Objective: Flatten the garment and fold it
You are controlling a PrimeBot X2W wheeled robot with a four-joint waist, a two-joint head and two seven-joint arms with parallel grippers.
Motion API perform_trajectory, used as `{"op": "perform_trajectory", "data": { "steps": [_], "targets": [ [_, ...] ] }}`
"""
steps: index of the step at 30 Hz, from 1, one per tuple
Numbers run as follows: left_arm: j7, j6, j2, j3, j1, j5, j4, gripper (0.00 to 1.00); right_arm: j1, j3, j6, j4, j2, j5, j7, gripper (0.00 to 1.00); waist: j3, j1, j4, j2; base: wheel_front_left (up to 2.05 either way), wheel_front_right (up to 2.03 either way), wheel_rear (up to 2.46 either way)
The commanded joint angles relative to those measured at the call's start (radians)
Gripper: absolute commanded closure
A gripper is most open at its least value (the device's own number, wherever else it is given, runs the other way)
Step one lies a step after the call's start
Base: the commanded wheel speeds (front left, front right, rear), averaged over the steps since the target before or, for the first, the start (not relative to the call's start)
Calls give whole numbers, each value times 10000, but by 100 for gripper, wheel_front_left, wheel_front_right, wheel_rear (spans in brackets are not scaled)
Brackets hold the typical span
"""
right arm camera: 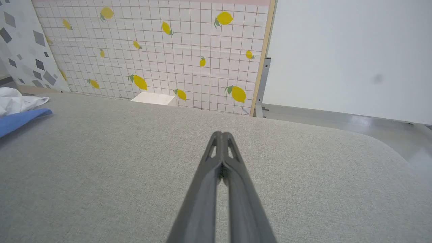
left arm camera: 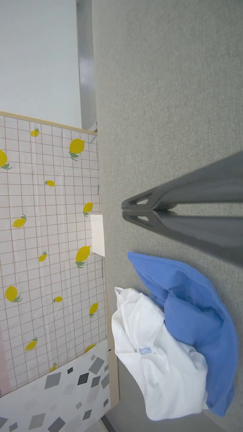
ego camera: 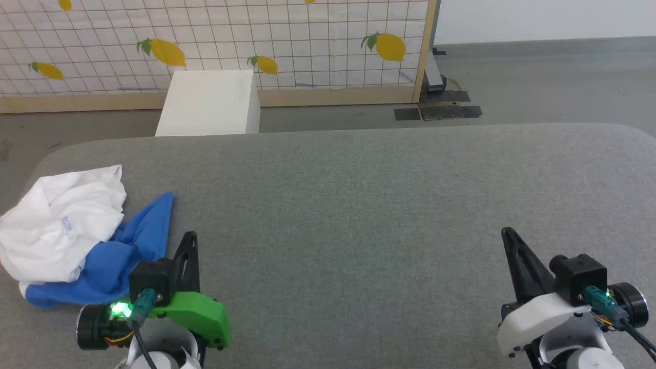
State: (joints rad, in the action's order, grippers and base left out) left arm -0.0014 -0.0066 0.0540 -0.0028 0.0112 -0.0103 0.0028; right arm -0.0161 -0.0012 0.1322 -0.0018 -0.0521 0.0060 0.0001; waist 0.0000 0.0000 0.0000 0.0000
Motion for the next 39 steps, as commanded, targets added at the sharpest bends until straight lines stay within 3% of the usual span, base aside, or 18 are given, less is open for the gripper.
{"op": "perform_trajectory", "data": {
  "steps": [1, 39],
  "targets": [
    [14, 66, -38, 28, -112, 103, -28, 100, 161, 12, -15, 18, 19, -60, -1, 100, 0, 0, 0, 0, 0, 0, 0],
    [14, 66, -38, 28, -112, 103, -28, 100, 161, 12, -15, 18, 19, -60, -1, 100, 0, 0, 0, 0, 0, 0, 0]
  ]
}}
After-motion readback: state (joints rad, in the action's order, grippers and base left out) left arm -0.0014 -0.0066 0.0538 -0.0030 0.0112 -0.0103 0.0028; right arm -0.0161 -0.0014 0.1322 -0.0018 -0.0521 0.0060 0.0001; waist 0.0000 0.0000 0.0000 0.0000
